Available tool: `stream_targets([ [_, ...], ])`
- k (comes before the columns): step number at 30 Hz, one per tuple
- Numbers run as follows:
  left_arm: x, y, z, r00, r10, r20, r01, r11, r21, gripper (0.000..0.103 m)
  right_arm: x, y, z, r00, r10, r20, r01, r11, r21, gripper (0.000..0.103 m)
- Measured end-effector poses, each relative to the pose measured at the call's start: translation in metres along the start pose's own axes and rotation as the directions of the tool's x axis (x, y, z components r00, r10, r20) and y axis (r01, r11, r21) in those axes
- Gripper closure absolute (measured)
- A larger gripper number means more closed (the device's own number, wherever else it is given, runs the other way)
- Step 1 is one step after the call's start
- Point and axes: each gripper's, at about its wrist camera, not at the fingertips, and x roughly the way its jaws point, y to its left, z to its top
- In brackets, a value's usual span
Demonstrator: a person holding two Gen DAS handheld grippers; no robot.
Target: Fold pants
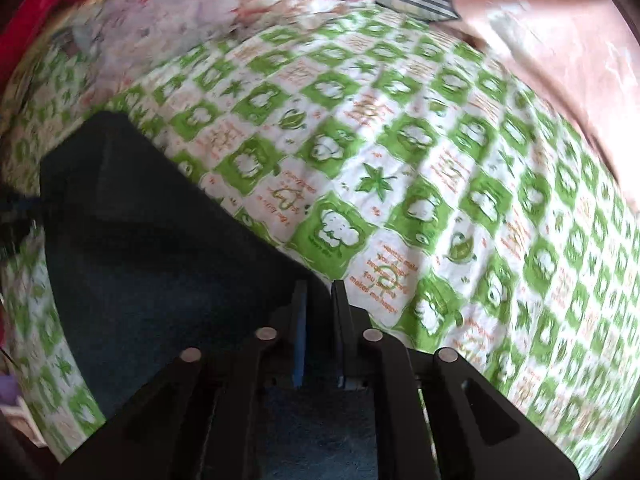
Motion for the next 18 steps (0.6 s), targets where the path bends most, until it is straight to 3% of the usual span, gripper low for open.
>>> stream_targets([
  [2, -0.009, 0.005, 0.003, 1.0, 0.002, -0.001, -0.002, 1.0, -0.011, 0.073, -0.015, -0.012, -0.004, 1.0, -0.018, 0.023, 0.017, 0.998, 0.055, 0.084],
  [5, -0.034, 0.015, 0.008, 0.999, -0.003, 0.046, 0.004, 0.999, -0.04, 0.073, -0.043, -0.035, -0.018, 0.999, 0.008, 0.049, -0.017, 0.985, 0.169, 0.08],
  [6, -0.043, 0.017, 0.008, 0.998, -0.005, 0.059, 0.008, 0.999, -0.043, 0.069, -0.051, -0.041, -0.025, 0.998, 0.013, 0.06, -0.025, 0.979, 0.202, 0.078],
  [9, -0.064, 0.017, 0.019, 0.993, -0.053, 0.102, 0.059, 0.997, -0.053, 0.064, -0.083, -0.06, -0.056, 0.995, 0.028, 0.095, -0.057, 0.948, 0.312, 0.068],
  [14, -0.072, -0.032, 0.047, 0.978, -0.176, 0.109, 0.173, 0.984, 0.036, 0.06, -0.123, -0.079, -0.123, 0.993, 0.02, 0.114, -0.071, 0.882, 0.466, 0.063],
  [18, -0.07, -0.093, 0.054, 0.959, -0.275, 0.059, 0.263, 0.951, 0.165, 0.055, -0.141, -0.09, -0.165, 0.994, -0.005, 0.107, -0.057, 0.82, 0.569, 0.057],
])
